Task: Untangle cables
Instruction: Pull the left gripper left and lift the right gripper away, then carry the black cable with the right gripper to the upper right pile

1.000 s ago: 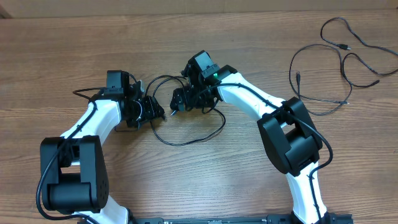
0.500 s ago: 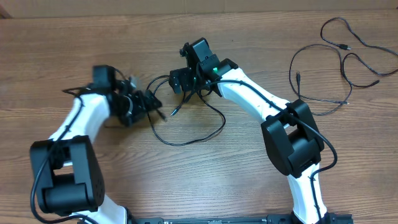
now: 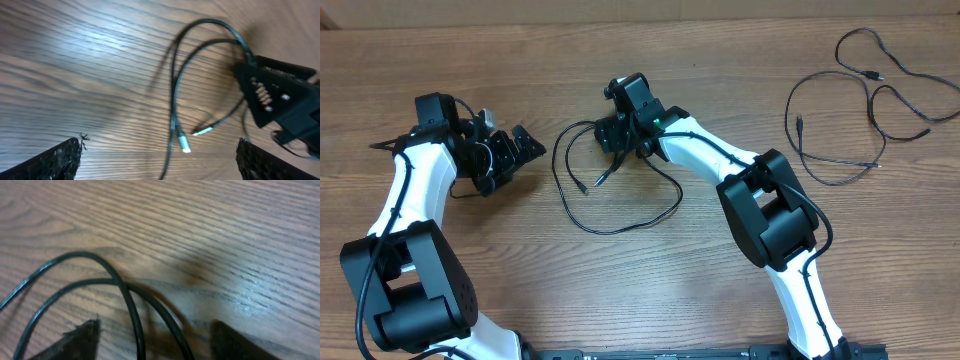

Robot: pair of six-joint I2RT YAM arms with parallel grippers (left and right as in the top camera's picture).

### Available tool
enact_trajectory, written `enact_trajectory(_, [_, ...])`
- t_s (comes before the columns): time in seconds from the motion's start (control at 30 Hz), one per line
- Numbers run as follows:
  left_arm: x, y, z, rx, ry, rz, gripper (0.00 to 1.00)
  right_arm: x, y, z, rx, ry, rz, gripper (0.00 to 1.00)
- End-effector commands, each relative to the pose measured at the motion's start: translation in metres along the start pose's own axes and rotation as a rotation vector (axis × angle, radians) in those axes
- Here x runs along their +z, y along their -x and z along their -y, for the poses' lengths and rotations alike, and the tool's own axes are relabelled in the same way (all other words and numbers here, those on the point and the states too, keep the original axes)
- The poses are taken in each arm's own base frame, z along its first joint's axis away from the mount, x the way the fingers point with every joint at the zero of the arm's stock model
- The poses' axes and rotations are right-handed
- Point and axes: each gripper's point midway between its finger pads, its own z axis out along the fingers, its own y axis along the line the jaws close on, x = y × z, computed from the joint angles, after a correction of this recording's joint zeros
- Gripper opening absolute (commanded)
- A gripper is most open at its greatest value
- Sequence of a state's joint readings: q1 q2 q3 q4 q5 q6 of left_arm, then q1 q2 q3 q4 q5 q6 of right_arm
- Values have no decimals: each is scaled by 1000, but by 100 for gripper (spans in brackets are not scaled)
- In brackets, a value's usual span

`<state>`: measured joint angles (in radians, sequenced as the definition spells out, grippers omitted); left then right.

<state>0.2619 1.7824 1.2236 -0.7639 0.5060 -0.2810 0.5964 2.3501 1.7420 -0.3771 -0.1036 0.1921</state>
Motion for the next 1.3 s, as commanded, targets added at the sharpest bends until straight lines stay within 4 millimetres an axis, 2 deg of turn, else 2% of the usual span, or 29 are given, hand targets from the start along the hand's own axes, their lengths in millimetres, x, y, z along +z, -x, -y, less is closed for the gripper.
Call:
enact_trajectory(0.0, [-6,10,-17,23,120,52,100,14,-16,5,-43,-15,-41,35])
enact_trajectory(0.03, [-7,11,-21,22,144,58,100,14,-18,7,-39,-18,-50,17])
enact_trajectory(0.07, [-7,12,-24,22,162,64,100,13,-20,9,-35,-22,-61,4])
enact_trajectory(0.23, [-9,15,-33,22,215,79,99,8,-19,16,-23,-32,-76,4])
enact_trajectory(0.33, [-9,15,-32,22,214,79,100,-9,-8,19,-10,-39,-70,4])
enact_trajectory(0.57, [-9,15,-33,22,215,78,100,-74,23,28,61,-57,-30,4])
enact_trajectory(0.7, [-9,15,-33,22,215,79,100,-113,45,43,136,-52,25,4])
enact_trajectory(0.83, [-9,15,-33,22,215,79,100,-141,56,65,200,-40,46,4])
enact_trajectory(0.97, [-9,15,-33,22,215,79,99,-162,49,111,287,-98,25,4])
enact_trajectory(1.07, [-9,15,-33,22,215,79,99,-176,38,154,365,-150,-1,4])
enact_trajectory(1.27, [-9,15,-33,22,215,79,100,-211,-2,236,553,-234,-83,4])
